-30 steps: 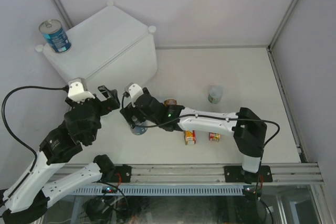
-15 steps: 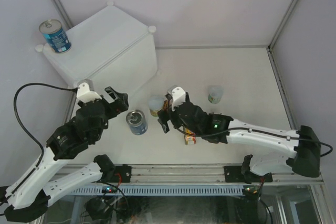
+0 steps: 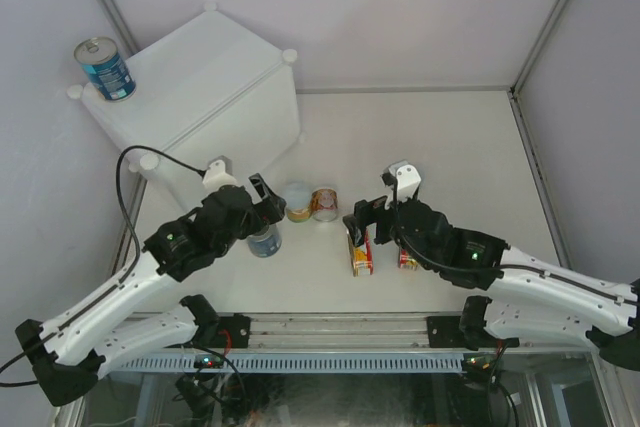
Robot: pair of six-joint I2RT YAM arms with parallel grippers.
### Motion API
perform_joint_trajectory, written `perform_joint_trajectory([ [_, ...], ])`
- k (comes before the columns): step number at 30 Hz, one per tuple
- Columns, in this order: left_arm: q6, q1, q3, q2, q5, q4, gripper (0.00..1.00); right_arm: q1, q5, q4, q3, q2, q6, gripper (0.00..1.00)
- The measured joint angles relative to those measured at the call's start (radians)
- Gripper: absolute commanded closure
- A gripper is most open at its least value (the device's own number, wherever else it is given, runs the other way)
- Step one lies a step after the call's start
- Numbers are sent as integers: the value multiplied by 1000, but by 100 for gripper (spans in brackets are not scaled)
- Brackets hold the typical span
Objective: Place and organize the canned foods onto the counter
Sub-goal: Pick up the canned food from the center of the board.
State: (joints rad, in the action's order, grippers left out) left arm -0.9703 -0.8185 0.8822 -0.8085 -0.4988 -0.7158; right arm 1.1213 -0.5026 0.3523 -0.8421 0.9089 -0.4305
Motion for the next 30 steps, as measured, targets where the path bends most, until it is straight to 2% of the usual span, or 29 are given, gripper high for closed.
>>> perform_joint_trajectory([
  [9, -86, 3, 0, -49, 30, -58, 0, 3, -42, 53, 32, -80, -45, 7],
  [30, -259, 8, -3, -203, -94, -257, 0, -3, -35, 49, 65, -113, -59, 7],
])
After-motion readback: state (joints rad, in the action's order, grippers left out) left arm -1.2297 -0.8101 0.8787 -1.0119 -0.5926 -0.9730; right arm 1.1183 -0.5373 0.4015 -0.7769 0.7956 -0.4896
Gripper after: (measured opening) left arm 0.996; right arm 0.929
